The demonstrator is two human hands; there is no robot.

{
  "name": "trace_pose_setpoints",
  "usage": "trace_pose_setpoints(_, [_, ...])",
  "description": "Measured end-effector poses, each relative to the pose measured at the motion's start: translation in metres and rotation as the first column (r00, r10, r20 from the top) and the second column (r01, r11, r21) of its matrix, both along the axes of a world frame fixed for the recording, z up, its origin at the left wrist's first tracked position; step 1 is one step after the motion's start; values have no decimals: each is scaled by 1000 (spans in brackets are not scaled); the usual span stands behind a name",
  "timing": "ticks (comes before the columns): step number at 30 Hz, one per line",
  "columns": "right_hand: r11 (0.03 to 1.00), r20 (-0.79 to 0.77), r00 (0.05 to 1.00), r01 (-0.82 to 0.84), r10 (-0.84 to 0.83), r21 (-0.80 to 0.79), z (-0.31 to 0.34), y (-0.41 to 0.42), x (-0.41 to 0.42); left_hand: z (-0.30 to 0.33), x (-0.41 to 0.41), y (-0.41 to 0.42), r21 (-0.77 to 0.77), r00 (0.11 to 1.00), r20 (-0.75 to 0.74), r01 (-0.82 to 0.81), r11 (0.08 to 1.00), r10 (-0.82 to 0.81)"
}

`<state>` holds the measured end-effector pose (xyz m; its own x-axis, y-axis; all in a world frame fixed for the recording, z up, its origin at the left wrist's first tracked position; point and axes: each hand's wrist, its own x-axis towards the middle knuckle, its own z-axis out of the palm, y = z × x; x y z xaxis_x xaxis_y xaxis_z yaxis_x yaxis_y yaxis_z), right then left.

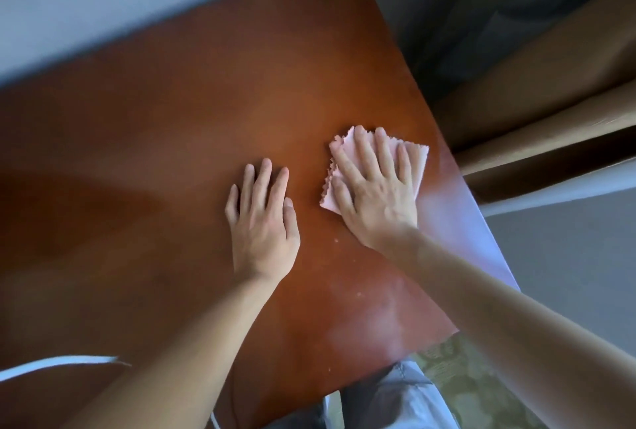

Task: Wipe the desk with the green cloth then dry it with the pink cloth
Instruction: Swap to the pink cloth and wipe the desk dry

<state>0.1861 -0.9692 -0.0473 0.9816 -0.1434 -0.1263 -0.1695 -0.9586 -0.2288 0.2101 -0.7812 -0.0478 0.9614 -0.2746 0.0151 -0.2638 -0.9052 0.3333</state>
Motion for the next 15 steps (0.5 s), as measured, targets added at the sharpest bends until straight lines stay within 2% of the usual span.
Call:
trace_pose_setpoints(6, [988,-11,988,-156,156,-3,-11,38,-82,-5,-23,-3,62,1000,-23,-5,998,6])
trace_pose_setpoints(9, [974,-29,974,-227,227,-17,-9,18,-79,-9,-27,0,107,999,21,37,994,-39])
trace_pose_setpoints(12, [995,-23,997,-74,73,-64,-4,-21,-45,-13,-26,1,120,998,54,35,992,-42])
trace_pose_setpoints(15, [991,-82,991,100,-107,-84,1,-51,-9,-16,-27,1,118,996,74,41,992,-50])
